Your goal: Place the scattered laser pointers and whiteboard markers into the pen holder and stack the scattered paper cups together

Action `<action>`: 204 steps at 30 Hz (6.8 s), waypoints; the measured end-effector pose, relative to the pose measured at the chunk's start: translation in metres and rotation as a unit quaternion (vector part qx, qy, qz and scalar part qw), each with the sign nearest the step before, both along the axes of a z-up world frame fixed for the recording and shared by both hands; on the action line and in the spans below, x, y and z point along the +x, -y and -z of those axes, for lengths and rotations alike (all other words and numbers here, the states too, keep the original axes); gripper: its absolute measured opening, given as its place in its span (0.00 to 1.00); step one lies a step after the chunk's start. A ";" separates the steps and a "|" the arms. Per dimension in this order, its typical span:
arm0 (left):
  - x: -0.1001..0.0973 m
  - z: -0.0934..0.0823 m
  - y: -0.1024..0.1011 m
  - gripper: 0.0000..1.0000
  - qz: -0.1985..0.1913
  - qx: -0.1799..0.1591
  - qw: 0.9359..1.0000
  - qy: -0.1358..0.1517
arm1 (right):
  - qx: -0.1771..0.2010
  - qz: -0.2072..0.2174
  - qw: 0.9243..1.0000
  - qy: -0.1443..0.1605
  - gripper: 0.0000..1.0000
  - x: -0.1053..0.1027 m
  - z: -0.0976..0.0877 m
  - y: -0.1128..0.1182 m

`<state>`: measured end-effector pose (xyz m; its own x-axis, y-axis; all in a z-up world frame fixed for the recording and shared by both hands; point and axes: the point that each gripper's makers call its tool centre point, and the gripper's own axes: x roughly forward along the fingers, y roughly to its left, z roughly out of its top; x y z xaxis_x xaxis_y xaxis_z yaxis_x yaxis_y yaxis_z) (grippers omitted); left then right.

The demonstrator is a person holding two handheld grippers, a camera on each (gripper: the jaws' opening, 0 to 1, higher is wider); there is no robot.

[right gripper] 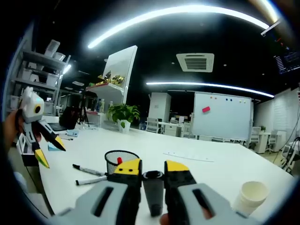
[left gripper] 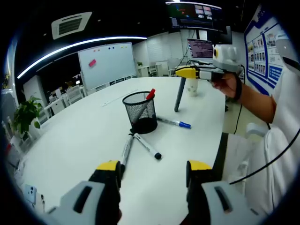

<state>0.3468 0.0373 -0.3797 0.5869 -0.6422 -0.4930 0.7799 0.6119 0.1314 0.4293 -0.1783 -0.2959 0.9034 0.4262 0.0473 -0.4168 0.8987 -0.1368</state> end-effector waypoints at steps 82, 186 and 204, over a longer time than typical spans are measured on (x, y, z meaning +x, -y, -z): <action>0.000 0.007 0.003 0.57 0.007 -0.004 1.000 -0.008 | 0.004 -0.024 1.000 0.003 0.18 0.014 -0.031 -0.019; 0.002 0.002 -0.005 0.57 -0.004 -0.011 1.000 -0.002 | -0.011 -0.058 0.995 0.079 0.18 0.044 -0.119 -0.071; 0.001 0.003 -0.007 0.57 -0.006 -0.013 1.000 -0.003 | -0.008 -0.078 0.995 0.064 0.18 0.045 -0.109 -0.091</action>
